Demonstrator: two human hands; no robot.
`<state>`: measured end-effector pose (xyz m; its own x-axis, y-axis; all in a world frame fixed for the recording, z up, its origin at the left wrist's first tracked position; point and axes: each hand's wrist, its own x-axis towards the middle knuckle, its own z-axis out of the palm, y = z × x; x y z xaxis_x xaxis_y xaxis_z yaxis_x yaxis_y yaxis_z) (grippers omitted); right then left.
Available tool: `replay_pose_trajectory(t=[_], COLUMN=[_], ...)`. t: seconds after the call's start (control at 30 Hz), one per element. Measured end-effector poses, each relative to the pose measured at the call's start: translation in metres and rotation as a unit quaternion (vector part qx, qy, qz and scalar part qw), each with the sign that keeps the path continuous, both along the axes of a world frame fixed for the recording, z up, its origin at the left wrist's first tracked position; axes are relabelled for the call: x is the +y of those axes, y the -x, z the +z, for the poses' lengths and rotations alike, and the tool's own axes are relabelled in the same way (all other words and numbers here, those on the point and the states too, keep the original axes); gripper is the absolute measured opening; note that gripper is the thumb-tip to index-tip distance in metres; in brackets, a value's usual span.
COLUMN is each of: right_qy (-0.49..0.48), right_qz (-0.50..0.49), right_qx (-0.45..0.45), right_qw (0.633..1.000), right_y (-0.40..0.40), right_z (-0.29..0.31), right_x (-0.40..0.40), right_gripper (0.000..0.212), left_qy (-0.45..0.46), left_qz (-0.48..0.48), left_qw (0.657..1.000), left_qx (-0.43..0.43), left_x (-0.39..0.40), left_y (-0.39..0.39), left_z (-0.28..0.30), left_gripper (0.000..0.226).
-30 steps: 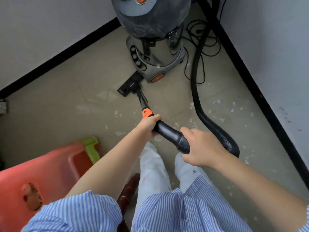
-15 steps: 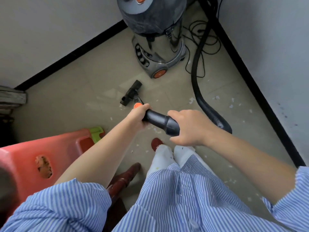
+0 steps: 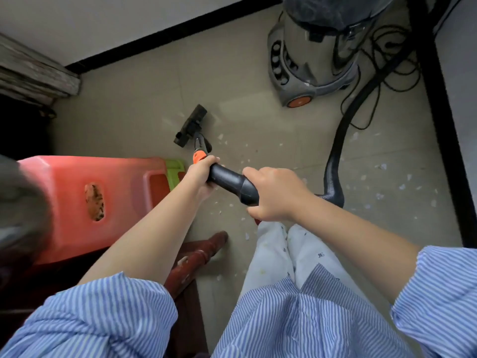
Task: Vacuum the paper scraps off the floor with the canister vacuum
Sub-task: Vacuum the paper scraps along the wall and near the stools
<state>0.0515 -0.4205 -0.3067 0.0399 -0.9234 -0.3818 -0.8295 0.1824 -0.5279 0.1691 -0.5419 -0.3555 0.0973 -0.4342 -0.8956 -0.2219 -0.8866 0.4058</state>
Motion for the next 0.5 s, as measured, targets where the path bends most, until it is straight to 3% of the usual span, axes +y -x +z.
replay_pose_trajectory(t=[0.5], right_qy=[-0.029], right_qz=[0.071], right_qx=[0.029], right_qw=[0.997], right_y=[-0.002], right_z=[0.002], right_x=[-0.010], right_gripper=[0.048], left_qy=[-0.032], left_qz=[0.063], left_qw=[0.997], left_qx=[0.030], left_x=[0.010], left_y=[-0.014], left_z=[-0.018], left_gripper=[0.012])
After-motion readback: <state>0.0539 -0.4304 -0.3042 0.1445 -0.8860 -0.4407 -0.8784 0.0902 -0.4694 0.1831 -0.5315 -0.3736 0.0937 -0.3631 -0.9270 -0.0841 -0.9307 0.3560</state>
